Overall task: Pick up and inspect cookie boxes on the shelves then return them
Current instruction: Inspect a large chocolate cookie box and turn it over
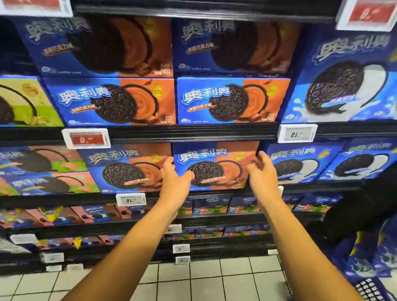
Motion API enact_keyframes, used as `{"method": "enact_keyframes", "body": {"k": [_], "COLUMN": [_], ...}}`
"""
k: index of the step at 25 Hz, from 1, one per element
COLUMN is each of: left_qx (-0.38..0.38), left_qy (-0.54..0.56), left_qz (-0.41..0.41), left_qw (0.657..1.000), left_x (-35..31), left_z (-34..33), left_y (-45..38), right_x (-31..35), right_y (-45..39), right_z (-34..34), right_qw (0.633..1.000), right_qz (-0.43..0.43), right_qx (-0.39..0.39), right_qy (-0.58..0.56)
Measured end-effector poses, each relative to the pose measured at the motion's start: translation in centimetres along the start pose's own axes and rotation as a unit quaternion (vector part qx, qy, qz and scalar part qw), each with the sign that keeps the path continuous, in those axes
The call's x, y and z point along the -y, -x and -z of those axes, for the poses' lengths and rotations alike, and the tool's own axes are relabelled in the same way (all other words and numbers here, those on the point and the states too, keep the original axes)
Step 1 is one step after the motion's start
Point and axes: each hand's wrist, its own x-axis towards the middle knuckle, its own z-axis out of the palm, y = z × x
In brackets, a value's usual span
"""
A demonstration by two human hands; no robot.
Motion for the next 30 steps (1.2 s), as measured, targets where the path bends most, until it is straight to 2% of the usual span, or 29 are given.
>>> {"method": "enact_keyframes", "body": {"k": [5, 10, 16, 26, 30], "left_qx": [-0.039, -0.088, -0.063, -0.041, -0.011], "left_qy": [-0.006, -0.003, 0.039, 0.004, 0.046], "left_qz": [0.011, 0.039, 0.051, 0.027, 0.036], "left_qw": [0.999, 0.995, 0.996, 0.999, 0.998], "left_x": [-0.1, -0.2, -0.8, -0.4, 0.8], "left_z": [-1.3, -1.8, -1.5, -0.7, -0.4], "left_y": [0.6, 0.4, 0.2, 2.2, 5.2], "right_x": [-0.1, -0.5, -0.6, -0.1, -1.4], "right_y": [-0.7, -0.7, -0.2, 1.0, 3.1], "right_z": [0.5, 1.5, 1.9, 2.4, 3.3], "right_qw": [0.996, 0.992, 0.991, 0.976, 0.981], "right_qz": [0.025, 0.038, 0.029, 0.026, 0.006], "right_qx": [0.056, 0.095, 0.117, 0.078, 0.093], "right_qy": [0.072, 0.070, 0.057, 0.202, 0.169]}}
